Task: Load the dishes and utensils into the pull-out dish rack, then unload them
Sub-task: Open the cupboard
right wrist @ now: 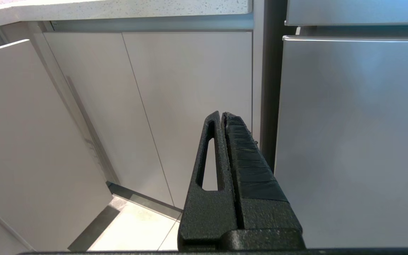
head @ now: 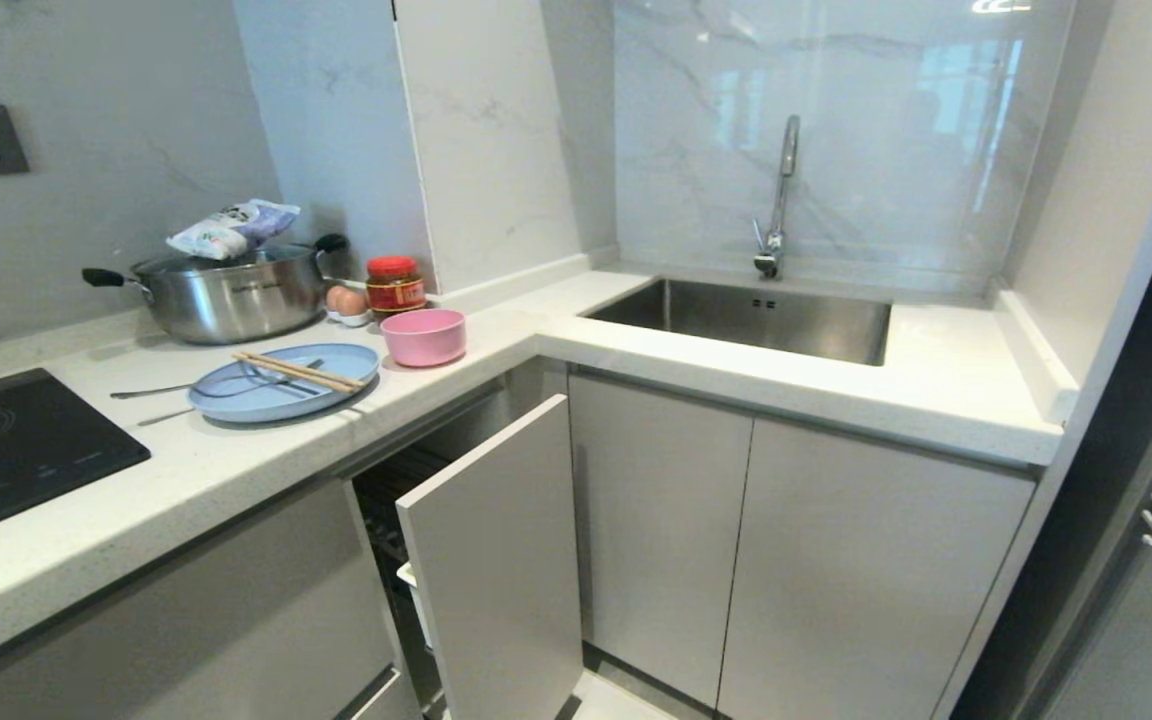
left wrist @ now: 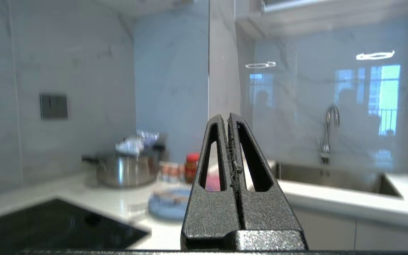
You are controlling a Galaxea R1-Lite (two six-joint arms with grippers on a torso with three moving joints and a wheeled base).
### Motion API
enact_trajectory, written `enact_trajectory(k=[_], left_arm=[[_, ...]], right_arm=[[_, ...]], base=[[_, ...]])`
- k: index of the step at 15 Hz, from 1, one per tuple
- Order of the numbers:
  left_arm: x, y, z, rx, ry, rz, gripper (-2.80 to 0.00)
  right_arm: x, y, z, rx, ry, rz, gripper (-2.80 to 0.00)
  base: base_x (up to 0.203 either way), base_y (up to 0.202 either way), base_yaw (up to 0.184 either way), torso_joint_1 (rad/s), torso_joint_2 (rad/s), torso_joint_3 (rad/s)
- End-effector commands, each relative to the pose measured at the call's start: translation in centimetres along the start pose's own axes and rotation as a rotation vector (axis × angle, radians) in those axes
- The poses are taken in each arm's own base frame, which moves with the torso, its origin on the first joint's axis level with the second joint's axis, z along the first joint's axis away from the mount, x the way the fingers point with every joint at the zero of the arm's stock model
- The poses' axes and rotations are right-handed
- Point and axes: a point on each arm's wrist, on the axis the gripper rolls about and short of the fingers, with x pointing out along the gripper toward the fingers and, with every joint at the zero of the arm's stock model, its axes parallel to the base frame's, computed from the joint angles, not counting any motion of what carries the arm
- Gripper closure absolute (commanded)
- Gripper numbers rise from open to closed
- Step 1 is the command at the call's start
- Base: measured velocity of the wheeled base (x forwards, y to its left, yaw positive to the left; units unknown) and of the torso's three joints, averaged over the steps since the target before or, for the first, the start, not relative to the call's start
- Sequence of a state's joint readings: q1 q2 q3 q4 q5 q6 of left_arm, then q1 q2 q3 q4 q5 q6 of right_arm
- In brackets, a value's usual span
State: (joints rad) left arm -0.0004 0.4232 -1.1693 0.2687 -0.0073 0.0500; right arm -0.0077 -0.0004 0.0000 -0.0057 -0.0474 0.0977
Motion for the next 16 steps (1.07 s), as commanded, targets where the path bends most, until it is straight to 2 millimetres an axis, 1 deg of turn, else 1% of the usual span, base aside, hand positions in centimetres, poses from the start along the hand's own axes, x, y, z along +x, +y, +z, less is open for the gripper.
enact_trajectory(k=[1,2,3,4,6,7,9,12,14,16], left_arm=[[7.6,0.2,2.0,-0.001,0.084,-0.003,0.00],[9.7,0.2,2.1,-0.001,0.107,-0.004,0.00],[12.1,0.2,1.7,-0.001,0.149,-0.005,0.00],[14.3,0.2,1.0,-0.001,0.192,-0.005,0.00],[18.8,0.1,-1.3,-0.005,0.299,-0.005,0.00],[20.7,0.1,-2.8,-0.011,0.359,-0.007,0.00],[24.7,-0.1,-6.6,-0.028,0.497,-0.016,0.00],[29.8,-1.0,-11.9,-0.039,0.657,-0.048,0.00],[32.5,-2.2,-15.6,-0.042,0.768,-0.085,0.00],[34.2,-4.2,-18.9,-0.041,0.892,-0.144,0.00]], right_arm=[[0.0,0.0,0.0,0.001,-0.005,0.000,0.00],[0.0,0.0,0.0,0.001,-0.005,0.000,0.00],[0.0,0.0,0.0,0.001,-0.005,0.000,0.00],[0.0,0.0,0.0,0.001,-0.005,0.000,0.00],[0.0,0.0,0.0,0.001,-0.005,0.000,0.00],[0.0,0.0,0.0,0.001,-0.005,0.000,0.00],[0.0,0.0,0.0,0.001,-0.005,0.000,0.00],[0.0,0.0,0.0,0.001,-0.005,0.000,0.00],[0.0,0.0,0.0,0.001,-0.005,0.000,0.00],[0.0,0.0,0.0,0.001,-0.005,0.000,0.00]], base=[[0.000,0.000,0.000,0.000,0.00,0.000],[0.000,0.000,0.000,0.000,0.00,0.000],[0.000,0.000,0.000,0.000,0.00,0.000],[0.000,0.000,0.000,0.000,0.00,0.000],[0.000,0.000,0.000,0.000,0.00,0.000],[0.000,0.000,0.000,0.000,0.00,0.000],[0.000,0.000,0.000,0.000,0.00,0.000],[0.000,0.000,0.000,0.000,0.00,0.000],[0.000,0.000,0.000,0.000,0.00,0.000],[0.000,0.000,0.000,0.000,0.00,0.000]])
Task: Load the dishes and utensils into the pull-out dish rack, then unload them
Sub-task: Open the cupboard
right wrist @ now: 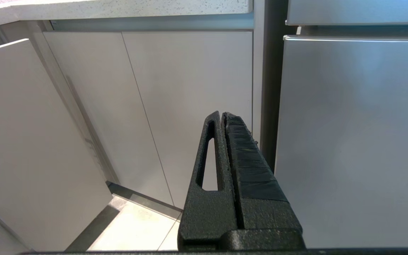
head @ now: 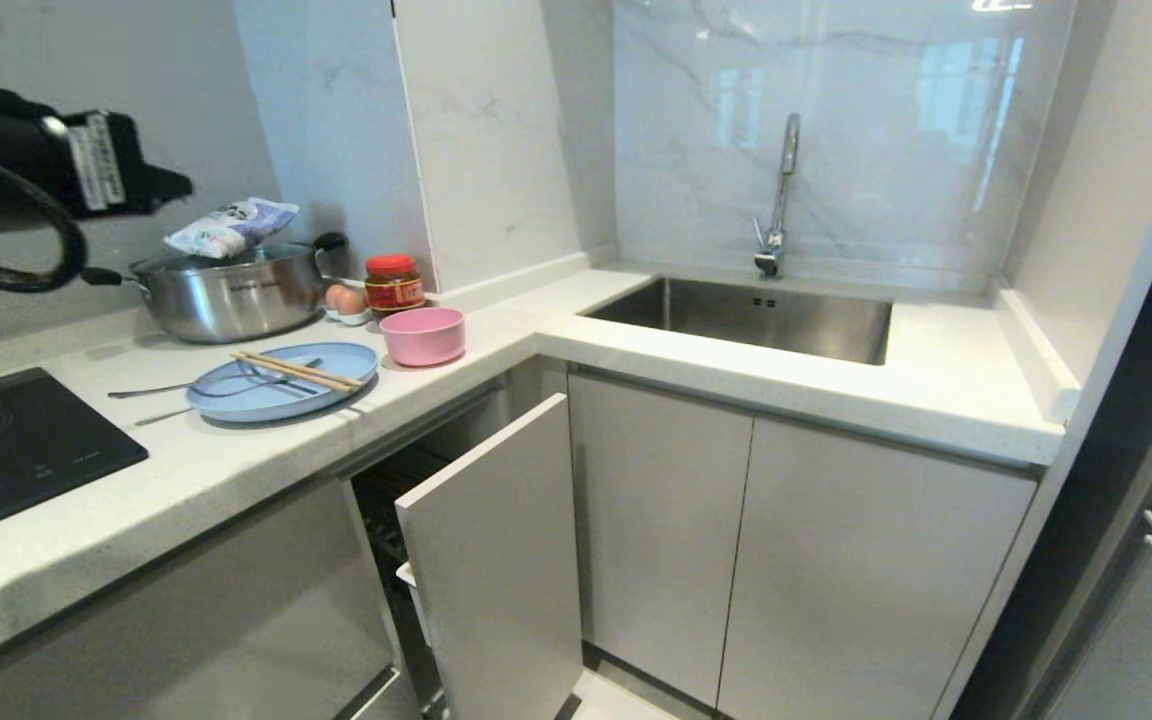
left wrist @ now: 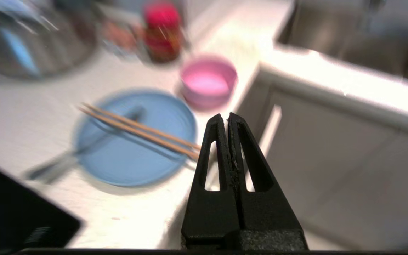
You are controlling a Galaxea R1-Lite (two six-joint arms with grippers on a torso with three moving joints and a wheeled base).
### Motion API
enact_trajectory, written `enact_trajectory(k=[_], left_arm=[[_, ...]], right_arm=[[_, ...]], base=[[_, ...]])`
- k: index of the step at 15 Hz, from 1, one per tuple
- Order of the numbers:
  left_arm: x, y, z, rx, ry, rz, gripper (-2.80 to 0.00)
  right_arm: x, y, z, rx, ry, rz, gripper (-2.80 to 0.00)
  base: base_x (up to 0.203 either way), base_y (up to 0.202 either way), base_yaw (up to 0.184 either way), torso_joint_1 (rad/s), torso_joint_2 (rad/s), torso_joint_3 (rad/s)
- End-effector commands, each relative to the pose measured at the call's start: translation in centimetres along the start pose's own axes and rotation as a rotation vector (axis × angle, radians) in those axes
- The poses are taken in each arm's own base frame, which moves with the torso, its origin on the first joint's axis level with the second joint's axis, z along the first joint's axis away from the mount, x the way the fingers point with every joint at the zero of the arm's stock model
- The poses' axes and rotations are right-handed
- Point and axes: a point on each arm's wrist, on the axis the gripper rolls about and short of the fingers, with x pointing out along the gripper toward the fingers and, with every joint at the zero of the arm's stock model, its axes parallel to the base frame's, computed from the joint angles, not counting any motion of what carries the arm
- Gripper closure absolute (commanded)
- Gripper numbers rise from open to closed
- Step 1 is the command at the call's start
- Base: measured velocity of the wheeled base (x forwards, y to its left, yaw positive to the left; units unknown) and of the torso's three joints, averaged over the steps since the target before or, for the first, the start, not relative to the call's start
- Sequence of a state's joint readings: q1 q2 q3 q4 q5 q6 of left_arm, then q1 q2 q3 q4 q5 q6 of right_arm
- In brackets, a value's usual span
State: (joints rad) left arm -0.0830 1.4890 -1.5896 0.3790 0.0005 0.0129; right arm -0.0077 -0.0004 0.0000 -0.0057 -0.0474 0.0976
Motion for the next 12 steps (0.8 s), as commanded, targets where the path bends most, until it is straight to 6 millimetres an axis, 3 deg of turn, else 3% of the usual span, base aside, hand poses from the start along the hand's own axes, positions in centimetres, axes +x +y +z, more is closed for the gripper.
enact_trajectory(k=[1,6,12], left_arm=[[7.1,-2.1,-2.5,0.023,0.207,-0.061,0.00],[13.3,-4.8,-6.1,0.049,0.394,-0.106,0.00],[18.8,-6.0,-9.7,0.090,0.508,-0.033,0.00]], right_arm=[[0.0,0.0,0.0,0.001,-0.005,0.000,0.00],[0.0,0.0,0.0,0.001,-0.005,0.000,0.00],[0.0,0.0,0.0,0.001,-0.005,0.000,0.00]], base=[[0.000,0.000,0.000,0.000,0.00,0.000],[0.000,0.000,0.000,0.000,0.00,0.000],[0.000,0.000,0.000,0.000,0.00,0.000]])
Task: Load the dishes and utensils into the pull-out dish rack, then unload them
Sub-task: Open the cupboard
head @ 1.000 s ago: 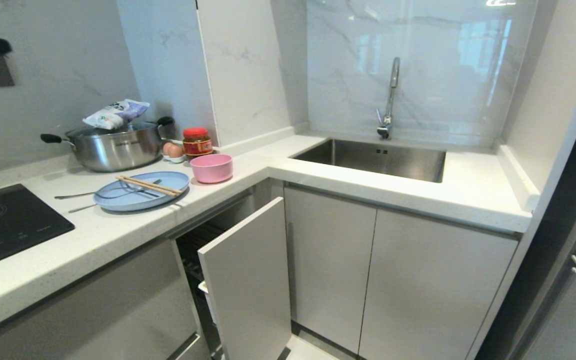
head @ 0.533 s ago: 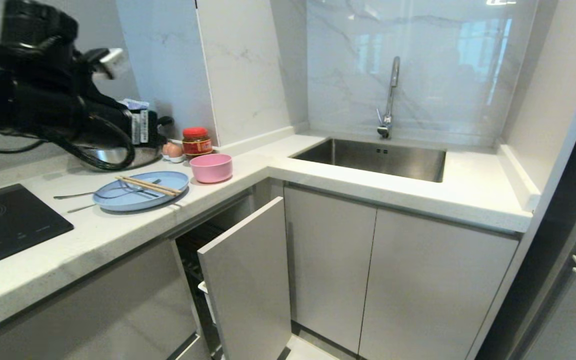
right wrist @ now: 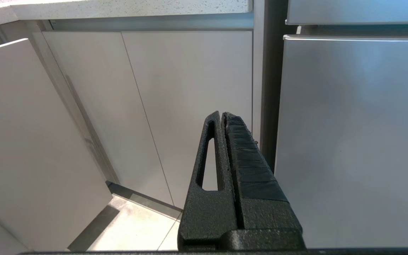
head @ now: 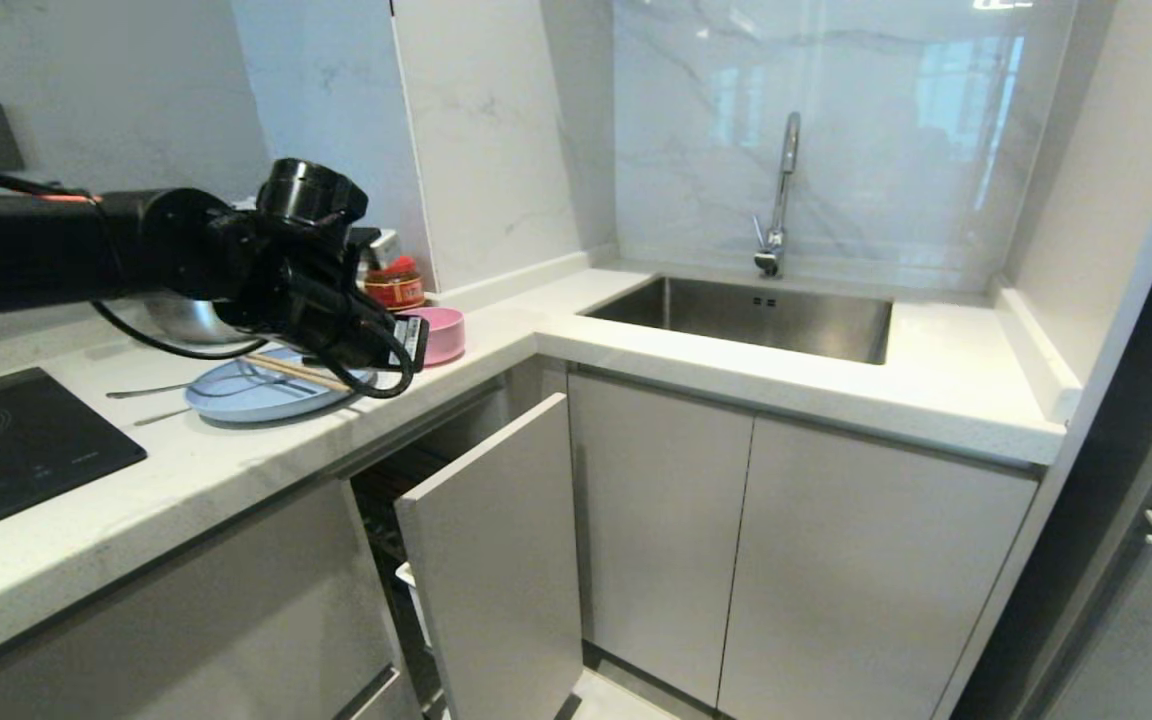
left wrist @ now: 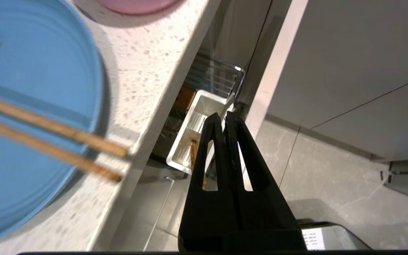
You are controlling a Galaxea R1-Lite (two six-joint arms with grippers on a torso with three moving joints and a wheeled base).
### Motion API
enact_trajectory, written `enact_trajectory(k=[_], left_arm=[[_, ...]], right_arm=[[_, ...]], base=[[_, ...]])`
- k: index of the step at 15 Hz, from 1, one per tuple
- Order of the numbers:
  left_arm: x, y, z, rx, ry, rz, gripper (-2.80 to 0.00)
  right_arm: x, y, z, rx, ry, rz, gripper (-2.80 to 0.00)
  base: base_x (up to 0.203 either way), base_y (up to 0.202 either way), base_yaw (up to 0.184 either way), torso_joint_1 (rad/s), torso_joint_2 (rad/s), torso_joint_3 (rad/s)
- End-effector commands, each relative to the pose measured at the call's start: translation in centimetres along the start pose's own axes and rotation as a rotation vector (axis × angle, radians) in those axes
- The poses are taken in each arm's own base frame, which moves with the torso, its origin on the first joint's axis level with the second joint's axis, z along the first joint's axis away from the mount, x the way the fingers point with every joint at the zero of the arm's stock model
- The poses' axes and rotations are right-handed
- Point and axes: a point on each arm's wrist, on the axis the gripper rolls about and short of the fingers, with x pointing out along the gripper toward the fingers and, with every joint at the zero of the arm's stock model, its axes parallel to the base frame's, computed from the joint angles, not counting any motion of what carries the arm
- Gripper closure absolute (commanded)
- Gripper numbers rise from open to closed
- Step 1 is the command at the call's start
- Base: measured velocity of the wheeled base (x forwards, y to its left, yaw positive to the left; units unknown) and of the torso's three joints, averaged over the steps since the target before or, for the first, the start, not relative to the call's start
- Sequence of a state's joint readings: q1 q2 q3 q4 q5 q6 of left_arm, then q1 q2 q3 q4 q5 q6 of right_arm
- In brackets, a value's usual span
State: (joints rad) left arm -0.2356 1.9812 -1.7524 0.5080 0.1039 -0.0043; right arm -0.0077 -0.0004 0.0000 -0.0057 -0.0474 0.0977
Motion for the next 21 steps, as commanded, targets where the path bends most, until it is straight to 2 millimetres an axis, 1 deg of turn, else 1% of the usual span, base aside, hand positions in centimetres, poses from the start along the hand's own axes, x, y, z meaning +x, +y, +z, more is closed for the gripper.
enact_trajectory(k=[1,5,12,18,21], left_arm=[[3.3,-0.4,-0.7,0.008,0.067,0.002,0.00],[6.1,-1.1,-1.6,0.020,0.152,-0.004,0.00],[9.5,-2.1,-2.8,0.024,0.217,-0.008,0.00],[11.4,-3.6,-3.9,0.052,0.261,0.009,0.00],[11.5,-4.6,-4.2,0.045,0.268,0.003,0.00]], right_arm=[[0.0,0.0,0.0,0.001,-0.005,0.000,0.00],[0.0,0.0,0.0,0.001,-0.005,0.000,0.00],[0.0,0.0,0.0,0.001,-0.005,0.000,0.00],[0.0,0.0,0.0,0.001,-0.005,0.000,0.00],[0.0,0.0,0.0,0.001,-0.005,0.000,0.00]], base=[[0.000,0.000,0.000,0.000,0.00,0.000],[0.000,0.000,0.000,0.000,0.00,0.000],[0.000,0.000,0.000,0.000,0.00,0.000],[0.000,0.000,0.000,0.000,0.00,0.000],[0.000,0.000,0.000,0.000,0.00,0.000]])
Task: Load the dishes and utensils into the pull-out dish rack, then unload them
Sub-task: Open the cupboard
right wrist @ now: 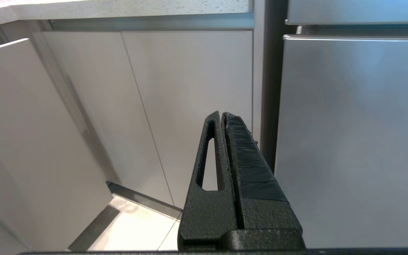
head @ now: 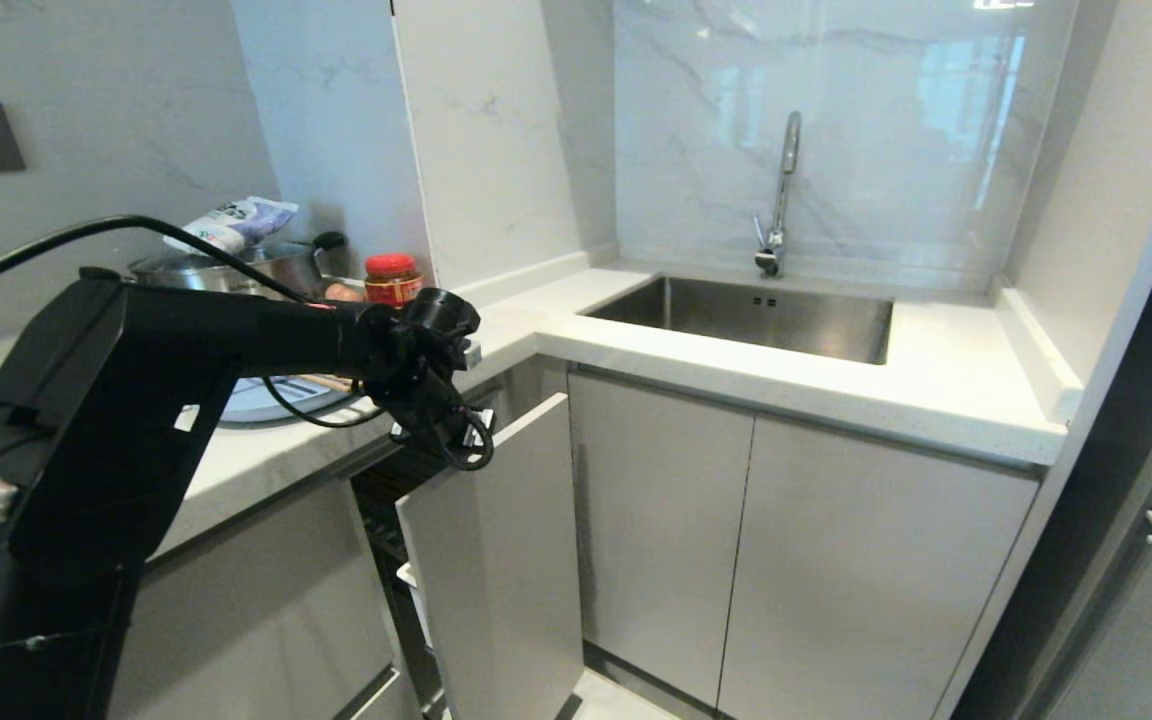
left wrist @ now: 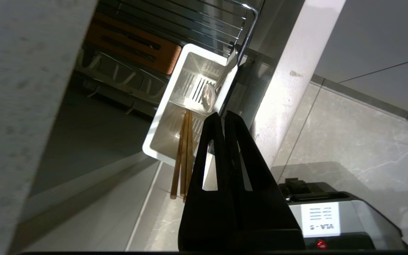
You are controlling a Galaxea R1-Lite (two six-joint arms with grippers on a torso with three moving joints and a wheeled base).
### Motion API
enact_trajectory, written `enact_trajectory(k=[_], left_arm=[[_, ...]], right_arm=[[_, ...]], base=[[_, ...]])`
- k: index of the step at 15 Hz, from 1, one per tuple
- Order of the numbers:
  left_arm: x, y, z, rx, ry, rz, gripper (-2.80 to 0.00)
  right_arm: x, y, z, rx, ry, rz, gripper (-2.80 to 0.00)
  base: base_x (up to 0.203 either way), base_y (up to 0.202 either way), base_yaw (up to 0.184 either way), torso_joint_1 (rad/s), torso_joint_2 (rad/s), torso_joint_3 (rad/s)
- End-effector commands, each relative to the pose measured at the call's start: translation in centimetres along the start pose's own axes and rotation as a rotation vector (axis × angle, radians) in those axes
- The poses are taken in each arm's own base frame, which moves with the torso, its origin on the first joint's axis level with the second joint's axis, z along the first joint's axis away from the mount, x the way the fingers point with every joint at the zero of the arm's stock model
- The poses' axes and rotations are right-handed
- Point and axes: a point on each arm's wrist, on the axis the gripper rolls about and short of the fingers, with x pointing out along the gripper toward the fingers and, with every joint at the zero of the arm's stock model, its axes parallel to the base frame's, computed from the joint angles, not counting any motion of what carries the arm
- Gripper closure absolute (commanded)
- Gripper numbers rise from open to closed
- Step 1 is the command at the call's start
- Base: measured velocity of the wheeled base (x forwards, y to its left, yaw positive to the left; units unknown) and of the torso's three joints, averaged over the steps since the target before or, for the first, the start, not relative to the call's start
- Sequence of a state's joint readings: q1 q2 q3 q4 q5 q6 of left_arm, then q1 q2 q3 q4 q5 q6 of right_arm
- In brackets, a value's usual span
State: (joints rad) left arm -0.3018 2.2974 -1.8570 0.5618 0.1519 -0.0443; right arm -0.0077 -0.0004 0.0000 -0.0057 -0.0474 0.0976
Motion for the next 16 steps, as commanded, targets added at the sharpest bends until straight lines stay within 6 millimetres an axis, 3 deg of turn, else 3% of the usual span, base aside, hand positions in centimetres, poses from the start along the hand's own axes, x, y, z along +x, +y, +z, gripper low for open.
enact_trajectory(k=[1,11,16], left_arm=[[0.0,-1.0,-0.2,0.002,0.009,-0.013,0.00],[-2.5,-4.8,-1.1,0.012,0.092,-0.168,0.00],[-2.4,-7.2,-2.0,0.036,0.141,-0.227,0.00]], right_arm=[[0.0,0.0,0.0,0.001,-0.005,0.000,0.00],[0.0,0.0,0.0,0.001,-0.005,0.000,0.00],[0.0,0.0,0.0,0.001,-0.005,0.000,0.00]], base=[[0.000,0.000,0.000,0.000,0.00,0.000],[0.000,0.000,0.000,0.000,0.00,0.000],[0.000,0.000,0.000,0.000,0.00,0.000]])
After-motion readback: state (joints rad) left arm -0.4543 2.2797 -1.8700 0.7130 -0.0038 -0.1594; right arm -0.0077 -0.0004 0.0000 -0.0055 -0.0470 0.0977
